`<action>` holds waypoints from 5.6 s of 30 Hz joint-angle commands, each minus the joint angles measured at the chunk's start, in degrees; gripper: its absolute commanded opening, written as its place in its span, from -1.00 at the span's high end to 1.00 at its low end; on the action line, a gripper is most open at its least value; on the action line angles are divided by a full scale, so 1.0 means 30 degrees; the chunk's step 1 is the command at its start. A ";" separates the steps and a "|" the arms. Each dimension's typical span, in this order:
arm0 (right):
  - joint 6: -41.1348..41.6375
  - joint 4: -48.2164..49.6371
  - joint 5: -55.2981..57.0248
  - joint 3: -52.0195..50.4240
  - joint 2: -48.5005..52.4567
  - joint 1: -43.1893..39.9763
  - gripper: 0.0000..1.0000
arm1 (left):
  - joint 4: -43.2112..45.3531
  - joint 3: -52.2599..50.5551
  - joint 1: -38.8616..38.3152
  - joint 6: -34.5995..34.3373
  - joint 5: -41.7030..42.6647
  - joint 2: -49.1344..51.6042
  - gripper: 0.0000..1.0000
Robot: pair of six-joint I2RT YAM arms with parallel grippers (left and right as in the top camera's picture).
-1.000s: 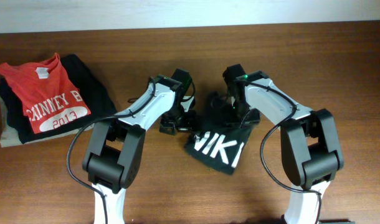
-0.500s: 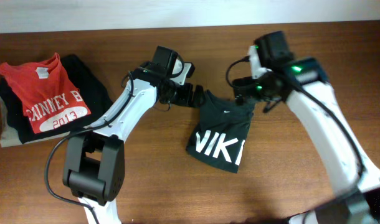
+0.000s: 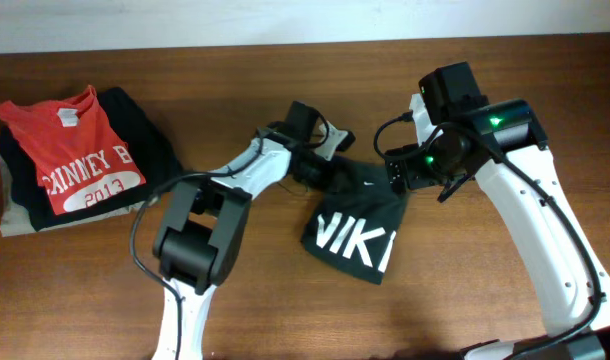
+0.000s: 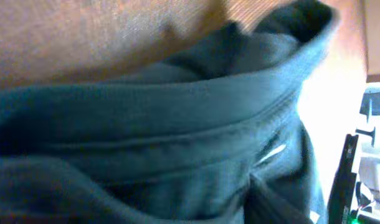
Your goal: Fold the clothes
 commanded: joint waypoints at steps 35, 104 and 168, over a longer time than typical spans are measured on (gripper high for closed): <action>0.0058 -0.0189 0.0095 0.0044 -0.0168 -0.0029 -0.97 | -0.3577 0.1217 1.8476 0.0189 -1.0389 -1.2961 0.99; -0.0663 2.1522 -0.1333 -2.3868 -2.5813 -0.4685 -0.97 | -1.1409 -0.9522 0.5923 -0.1392 -1.8141 -3.2764 -0.98; -0.3657 2.4378 -0.1122 -3.0804 -2.9915 -0.4619 -0.97 | 0.8080 -2.9762 0.7563 0.3628 -1.2837 -4.3284 -0.98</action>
